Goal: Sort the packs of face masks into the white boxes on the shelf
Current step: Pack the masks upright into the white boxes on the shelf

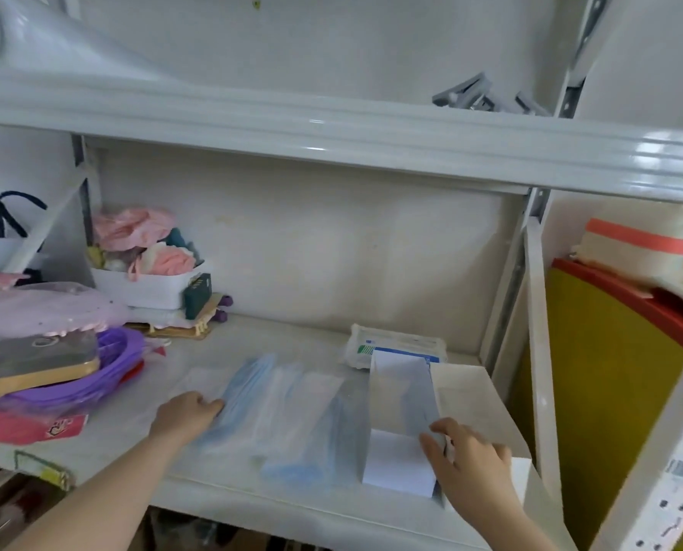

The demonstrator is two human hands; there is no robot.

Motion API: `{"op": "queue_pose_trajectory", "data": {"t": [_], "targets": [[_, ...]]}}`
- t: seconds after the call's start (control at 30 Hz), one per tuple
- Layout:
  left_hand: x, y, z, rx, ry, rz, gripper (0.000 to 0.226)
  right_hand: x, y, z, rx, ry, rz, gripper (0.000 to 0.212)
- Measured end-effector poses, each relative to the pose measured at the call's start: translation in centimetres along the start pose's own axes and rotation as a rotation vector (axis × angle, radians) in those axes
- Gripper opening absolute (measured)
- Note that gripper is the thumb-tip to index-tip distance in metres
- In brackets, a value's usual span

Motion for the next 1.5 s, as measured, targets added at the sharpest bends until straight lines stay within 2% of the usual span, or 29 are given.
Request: {"op": "queue_pose_trajectory", "data": {"t": [0.17, 0.27, 0.33, 0.4, 0.47, 0.53, 0.57, 0.63, 0.73, 0.8, 0.87, 1.0, 1.07, 1.13, 1.23, 1.37, 1.43, 1.5], "targets": [[1.0, -2.3, -0.9, 0.085, 0.07, -0.129, 0.037, 0.0, -0.3, 0.0, -0.012, -0.042, -0.01, 0.028], [2.0, -3.1, -1.6, 0.116, 0.11, -0.139, 0.034, 0.0, -1.7, 0.1, 0.034, -0.017, 0.082, 0.033], [2.6, -3.5, -1.6, 0.106, 0.132, -0.143, 0.037, -0.3, -1.9, 0.0, 0.036, -0.018, 0.047, 0.031], [2.7, -4.2, -2.1, 0.065, 0.141, -0.154, 0.046, -0.8, -0.6, -0.6, -0.058, -0.132, 0.008, 0.025], [2.1, -5.1, -2.8, 0.025, 0.107, -0.144, 0.052, -1.2, 2.3, -1.0, -0.284, -0.26, 0.12, 0.022], [1.4, -5.6, -3.0, -0.009, 0.039, -0.144, 0.046, -0.8, 6.3, -1.2, -0.446, -0.209, 0.325, 0.018], [1.1, -5.5, -2.7, -0.019, 0.032, -0.141, 0.038, -0.4, 8.4, -1.2, -0.456, -0.129, 0.428, 0.018], [0.9, -4.6, -1.5, -0.012, 0.075, -0.187, 0.022, 0.7, 11.8, -0.4, -0.293, 0.066, 0.619, 0.024], [1.3, -3.7, -0.3, 0.006, 0.13, -0.319, 0.014, 4.1, 14.6, 1.9, 0.074, 0.397, 0.873, 0.041], [1.6, -4.4, -0.5, 0.007, 0.129, -0.372, 0.003, 6.2, 15.1, 3.1, 0.226, 0.484, 0.994, 0.027], [1.7, -5.5, -0.6, -0.016, 0.154, -0.406, 0.02, 7.2, 15.2, 4.0, 0.314, 0.458, 0.985, 0.022], [1.6, -7.5, -1.3, -0.083, 0.303, -0.422, 0.071, 8.0, 15.5, 4.9, 0.426, 0.434, 0.853, 0.056], [1.6, -7.7, -1.3, -0.13, 0.367, -0.437, 0.074, 8.0, 15.6, 4.9, 0.424, 0.471, 0.833, 0.067], [1.6, -7.7, -1.1, -0.164, 0.459, -0.425, 0.069, 7.9, 15.6, 4.9, 0.366, 0.5, 0.828, 0.069], [1.2, -8.5, -2.2, -0.212, 0.575, -0.398, 0.048, 7.8, 15.0, 5.0, 0.253, 0.48, 0.783, 0.06], [1.3, -9.6, -3.5, -0.2, 0.613, -0.414, 0.044, 7.8, 15.1, 4.8, 0.183, 0.379, 0.658, 0.05], [1.3, -10.2, -4.2, -0.216, 0.616, -0.53, 0.054, 7.5, 15.2, 4.5, 0.202, 0.259, 0.601, 0.042], [1.4, -10.5, -4.0, -0.269, 0.577, -0.636, 0.079, 7.1, 15.3, 4.3, 0.217, 0.194, 0.626, 0.028]]}}
Point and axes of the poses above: each hand's wrist, its own z-axis towards the middle knuckle, its own x-axis out of the palm, y = z × x, the point moved 1 cm from there along z, towards the middle knuckle, and after that the axes turned 2 degrees about -z, right-handed, at the moved point
